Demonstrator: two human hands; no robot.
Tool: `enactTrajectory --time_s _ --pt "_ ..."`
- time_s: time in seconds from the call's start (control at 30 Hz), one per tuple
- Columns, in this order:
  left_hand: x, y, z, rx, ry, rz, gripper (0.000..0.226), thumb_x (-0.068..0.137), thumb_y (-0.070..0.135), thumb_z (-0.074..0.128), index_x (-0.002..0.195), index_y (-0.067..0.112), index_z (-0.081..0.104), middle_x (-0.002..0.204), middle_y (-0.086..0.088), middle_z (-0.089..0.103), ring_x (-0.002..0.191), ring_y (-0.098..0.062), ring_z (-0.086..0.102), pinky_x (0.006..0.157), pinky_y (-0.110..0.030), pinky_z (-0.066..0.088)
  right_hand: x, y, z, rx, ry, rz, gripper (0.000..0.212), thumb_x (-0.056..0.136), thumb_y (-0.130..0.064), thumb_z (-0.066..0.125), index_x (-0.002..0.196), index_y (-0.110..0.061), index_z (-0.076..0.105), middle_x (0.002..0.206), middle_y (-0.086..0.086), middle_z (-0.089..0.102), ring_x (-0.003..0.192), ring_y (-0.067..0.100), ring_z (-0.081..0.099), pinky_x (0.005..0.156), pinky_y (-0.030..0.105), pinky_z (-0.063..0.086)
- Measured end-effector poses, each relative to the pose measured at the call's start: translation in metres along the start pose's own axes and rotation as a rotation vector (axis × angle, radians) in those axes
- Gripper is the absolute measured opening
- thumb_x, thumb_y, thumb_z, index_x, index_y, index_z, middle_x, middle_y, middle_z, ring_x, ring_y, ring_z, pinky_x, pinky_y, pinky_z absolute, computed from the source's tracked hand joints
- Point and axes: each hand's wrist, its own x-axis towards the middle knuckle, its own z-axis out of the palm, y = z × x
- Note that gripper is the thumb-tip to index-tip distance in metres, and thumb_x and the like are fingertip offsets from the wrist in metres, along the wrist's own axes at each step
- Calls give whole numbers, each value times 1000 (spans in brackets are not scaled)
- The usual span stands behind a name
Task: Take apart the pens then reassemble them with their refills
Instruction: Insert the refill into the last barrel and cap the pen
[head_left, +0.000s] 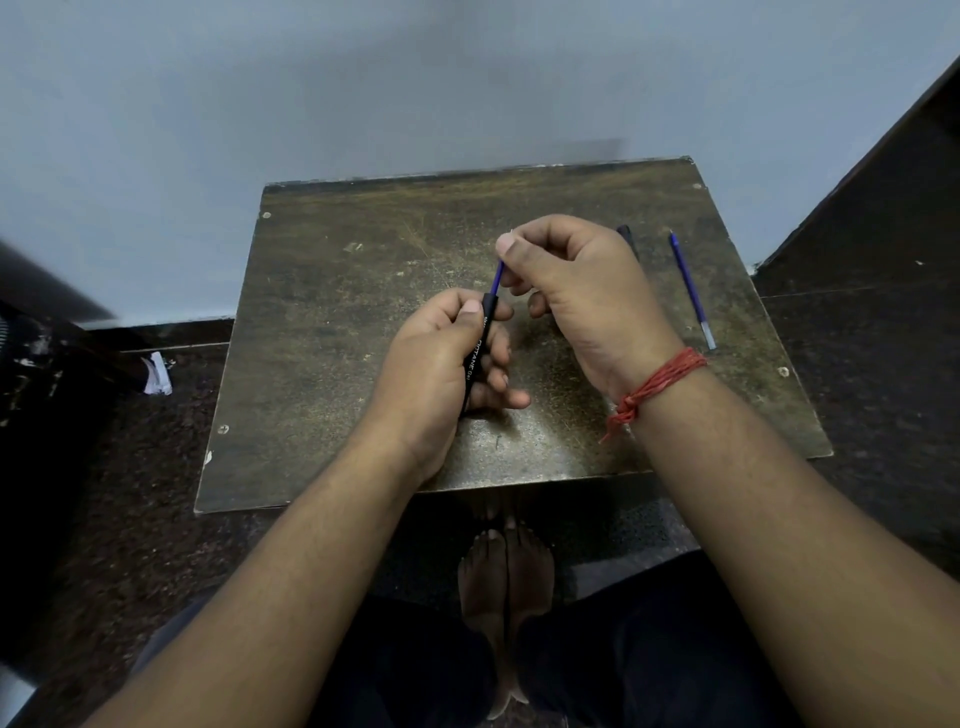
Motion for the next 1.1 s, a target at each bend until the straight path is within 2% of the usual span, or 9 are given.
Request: enactTrajectory --time_s 0.1,0.17,0.27,0.33,0.5,0.6,0.9,1.0,1.1 --pt "1 1 0 -3 -3 7 26 107 19 37 101 7 59 61 0 55 48 -11 47 49 -30 52 0 0 -4 -140 -2 -19 19 94 -34 66 89 -16 70 78 -4 70 72 3 63 67 21 49" --pt "1 1 -1 -5 0 9 26 107 19 37 102 7 60 62 -1 56 48 -11 47 48 -30 53 3 0 -13 -301 95 -57 24 96 -42 62 91 -20 69 81 -6 71 74 4 63 69 23 50" --pt "1 2 -3 -14 0 10 26 106 18 37 100 8 60 63 0 57 48 -11 47 48 -30 53 9 -4 -37 -534 299 -100 14 97 -36 59 91 -25 66 86 -10 65 79 4 59 70 22 47" --pt "2 2 -4 -24 1 9 25 106 17 37 101 8 60 63 0 58 48 -11 47 48 -29 52 11 -3 -53 -679 340 -67 11 96 -33 60 89 -26 64 90 -8 64 85 9 59 74 26 46" --pt "1 3 -2 -50 -10 -9 23 106 16 38 102 7 59 64 -2 59 48 -11 47 47 -29 52 9 -1 -61 -1019 205 16 16 95 -35 61 86 -23 64 95 0 64 109 28 55 92 41 49" --pt "1 3 -4 -56 -9 -15 22 105 16 39 101 7 59 64 -2 59 48 -11 48 47 -29 53 7 -6 -51 -1152 155 15 19 95 -38 59 91 -21 66 100 3 66 112 30 53 92 42 44" --pt "2 4 -5 -77 -12 -20 22 105 15 39 99 8 59 64 -2 60 48 -11 48 48 -29 52 4 -7 -35 -1269 49 76 19 96 -32 56 96 -17 68 109 8 66 124 35 50 99 44 42" --pt "1 5 -4 -77 -9 -18 23 105 15 38 100 7 59 64 -2 59 48 -11 48 47 -29 52 4 -6 -33 -1310 32 81 19 94 -32 54 87 -18 65 94 6 64 110 33 56 94 44 42" --pt "1 5 -3 -80 -7 -20 22 105 15 39 102 6 58 64 -2 59 48 -11 47 47 -28 52 6 -7 -29 -1323 6 158 25 92 -30 51 69 -20 50 73 0 52 91 30 56 89 46 39"
